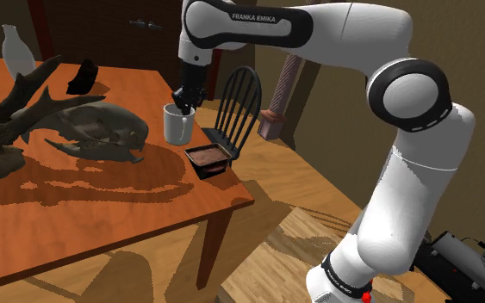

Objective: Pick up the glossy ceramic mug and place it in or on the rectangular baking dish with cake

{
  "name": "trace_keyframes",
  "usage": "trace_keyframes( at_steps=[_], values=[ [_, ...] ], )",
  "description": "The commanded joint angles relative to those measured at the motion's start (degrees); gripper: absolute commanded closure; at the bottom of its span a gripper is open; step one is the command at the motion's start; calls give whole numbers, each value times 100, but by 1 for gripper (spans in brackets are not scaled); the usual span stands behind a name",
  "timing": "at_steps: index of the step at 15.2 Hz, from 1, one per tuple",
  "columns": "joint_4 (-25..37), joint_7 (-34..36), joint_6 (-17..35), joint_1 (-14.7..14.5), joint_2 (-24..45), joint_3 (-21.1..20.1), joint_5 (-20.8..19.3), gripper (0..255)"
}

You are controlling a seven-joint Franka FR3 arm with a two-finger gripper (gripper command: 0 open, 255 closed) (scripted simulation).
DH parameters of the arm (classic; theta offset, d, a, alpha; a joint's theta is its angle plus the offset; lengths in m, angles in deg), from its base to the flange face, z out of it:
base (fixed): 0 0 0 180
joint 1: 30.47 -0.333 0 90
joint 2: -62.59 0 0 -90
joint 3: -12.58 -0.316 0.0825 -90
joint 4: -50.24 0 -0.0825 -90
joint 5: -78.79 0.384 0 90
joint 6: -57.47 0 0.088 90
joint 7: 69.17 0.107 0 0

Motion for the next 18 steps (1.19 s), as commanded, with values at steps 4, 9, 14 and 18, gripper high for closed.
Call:
trace_keyframes(
  at_steps=[4,9,14,18],
  values=[
    [-411,-666,0,408,-390,250,98,255],
    [-586,-1319,-54,782,-595,529,138,255],
    [-841,-1593,144,928,-642,648,146,255],
    [-1132,-1603,448,927,-628,648,147,255]
  ],
)
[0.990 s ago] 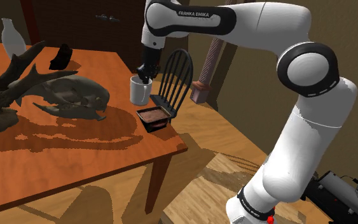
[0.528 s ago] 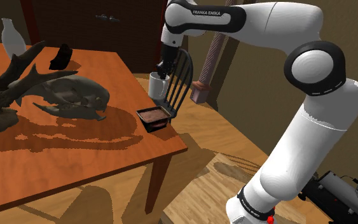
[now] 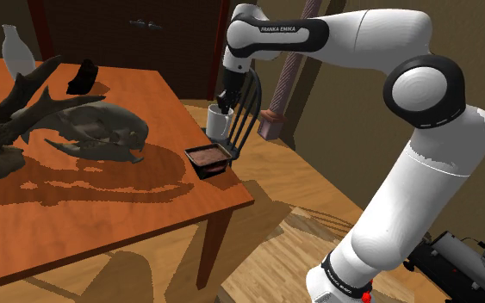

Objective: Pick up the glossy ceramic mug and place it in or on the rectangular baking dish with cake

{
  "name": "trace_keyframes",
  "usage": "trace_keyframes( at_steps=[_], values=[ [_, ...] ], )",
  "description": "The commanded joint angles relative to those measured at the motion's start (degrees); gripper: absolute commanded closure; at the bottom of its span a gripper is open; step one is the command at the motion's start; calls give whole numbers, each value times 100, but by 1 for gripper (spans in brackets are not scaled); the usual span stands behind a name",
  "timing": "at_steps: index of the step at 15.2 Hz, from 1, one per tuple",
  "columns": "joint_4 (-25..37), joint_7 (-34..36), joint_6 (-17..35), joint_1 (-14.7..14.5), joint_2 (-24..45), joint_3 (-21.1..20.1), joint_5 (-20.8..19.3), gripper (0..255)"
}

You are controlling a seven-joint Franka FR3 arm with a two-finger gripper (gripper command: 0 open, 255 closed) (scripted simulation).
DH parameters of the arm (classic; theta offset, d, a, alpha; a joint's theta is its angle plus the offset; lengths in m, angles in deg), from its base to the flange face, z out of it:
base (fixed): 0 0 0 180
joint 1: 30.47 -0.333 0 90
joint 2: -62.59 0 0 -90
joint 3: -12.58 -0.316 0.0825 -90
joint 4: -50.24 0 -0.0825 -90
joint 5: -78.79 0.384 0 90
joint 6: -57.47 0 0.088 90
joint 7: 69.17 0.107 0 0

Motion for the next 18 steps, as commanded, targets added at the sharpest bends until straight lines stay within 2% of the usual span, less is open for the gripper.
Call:
trace_keyframes(
  at_steps=[1,10,18],
  values=[
    [-154,-16,162,4,4,4,1,255],
    [-707,-34,827,1,116,3,-2,255],
    [-736,-35,866,1,126,3,-2,255]
  ],
)
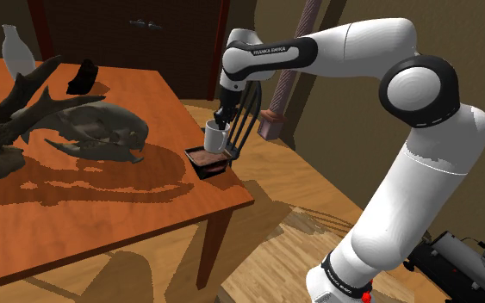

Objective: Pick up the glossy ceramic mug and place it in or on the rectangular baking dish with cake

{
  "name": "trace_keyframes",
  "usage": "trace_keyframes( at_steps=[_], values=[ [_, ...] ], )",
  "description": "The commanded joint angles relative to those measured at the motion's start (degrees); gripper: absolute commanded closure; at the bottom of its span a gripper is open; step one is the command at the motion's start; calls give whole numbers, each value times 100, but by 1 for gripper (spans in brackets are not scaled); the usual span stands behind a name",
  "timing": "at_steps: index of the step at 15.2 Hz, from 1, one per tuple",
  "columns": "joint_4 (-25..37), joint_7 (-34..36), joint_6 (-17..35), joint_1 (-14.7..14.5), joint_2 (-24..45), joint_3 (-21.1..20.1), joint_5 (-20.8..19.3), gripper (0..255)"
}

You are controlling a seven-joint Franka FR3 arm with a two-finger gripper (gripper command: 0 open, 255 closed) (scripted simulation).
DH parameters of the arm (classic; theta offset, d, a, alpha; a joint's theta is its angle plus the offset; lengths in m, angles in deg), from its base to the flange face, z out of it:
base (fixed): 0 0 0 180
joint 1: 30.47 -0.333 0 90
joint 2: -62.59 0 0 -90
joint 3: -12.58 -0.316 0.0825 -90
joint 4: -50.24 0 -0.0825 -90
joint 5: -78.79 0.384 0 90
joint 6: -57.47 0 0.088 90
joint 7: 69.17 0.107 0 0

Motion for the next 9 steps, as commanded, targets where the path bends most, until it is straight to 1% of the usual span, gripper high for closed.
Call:
trace_keyframes(
  at_steps=[1,6,9],
  values=[
    [1,0,1,0,-1,0,0,0],
    [1,0,0,0,-1,0,0,0],
    [485,0,-560,12,-76,8,1,0]
  ],
)
